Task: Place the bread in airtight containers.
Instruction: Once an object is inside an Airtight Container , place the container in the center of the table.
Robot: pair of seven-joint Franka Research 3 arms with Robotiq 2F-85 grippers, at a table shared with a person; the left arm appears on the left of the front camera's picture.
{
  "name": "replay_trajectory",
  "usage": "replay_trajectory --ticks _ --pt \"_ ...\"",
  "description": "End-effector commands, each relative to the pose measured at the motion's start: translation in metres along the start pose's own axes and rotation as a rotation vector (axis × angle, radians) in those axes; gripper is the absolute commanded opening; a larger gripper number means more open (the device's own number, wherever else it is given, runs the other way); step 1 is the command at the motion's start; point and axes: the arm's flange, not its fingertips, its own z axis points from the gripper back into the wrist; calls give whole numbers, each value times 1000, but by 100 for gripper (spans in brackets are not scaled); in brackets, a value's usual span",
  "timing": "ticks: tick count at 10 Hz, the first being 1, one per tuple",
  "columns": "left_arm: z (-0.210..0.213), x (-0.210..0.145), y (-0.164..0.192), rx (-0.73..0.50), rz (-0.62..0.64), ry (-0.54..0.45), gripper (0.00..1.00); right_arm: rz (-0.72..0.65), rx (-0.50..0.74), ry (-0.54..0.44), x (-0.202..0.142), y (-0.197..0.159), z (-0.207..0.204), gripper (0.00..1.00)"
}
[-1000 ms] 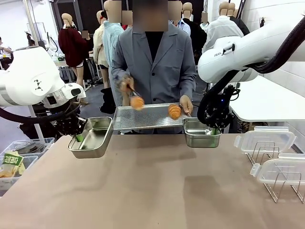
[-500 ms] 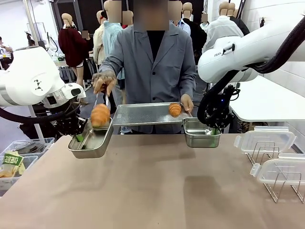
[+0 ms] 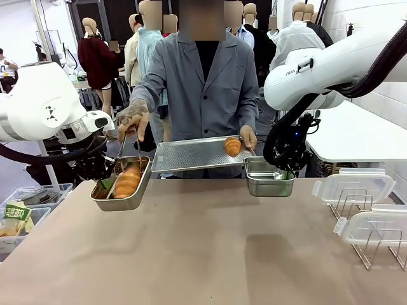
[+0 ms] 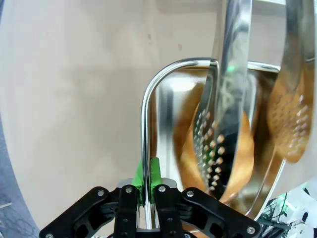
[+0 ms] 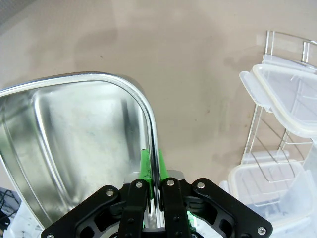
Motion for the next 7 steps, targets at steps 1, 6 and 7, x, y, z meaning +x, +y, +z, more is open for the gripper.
replay_trajectory --ticks 1,6,7 --pt "2 1 2 17 -9 -14 0 -1 -1 -6 -5 -4 1 0" --pt "2 1 2 17 -9 -14 0 -1 -1 -6 -5 -4 1 0" --pt "2 1 2 17 -9 -14 0 -1 -1 -6 -5 -4 1 0"
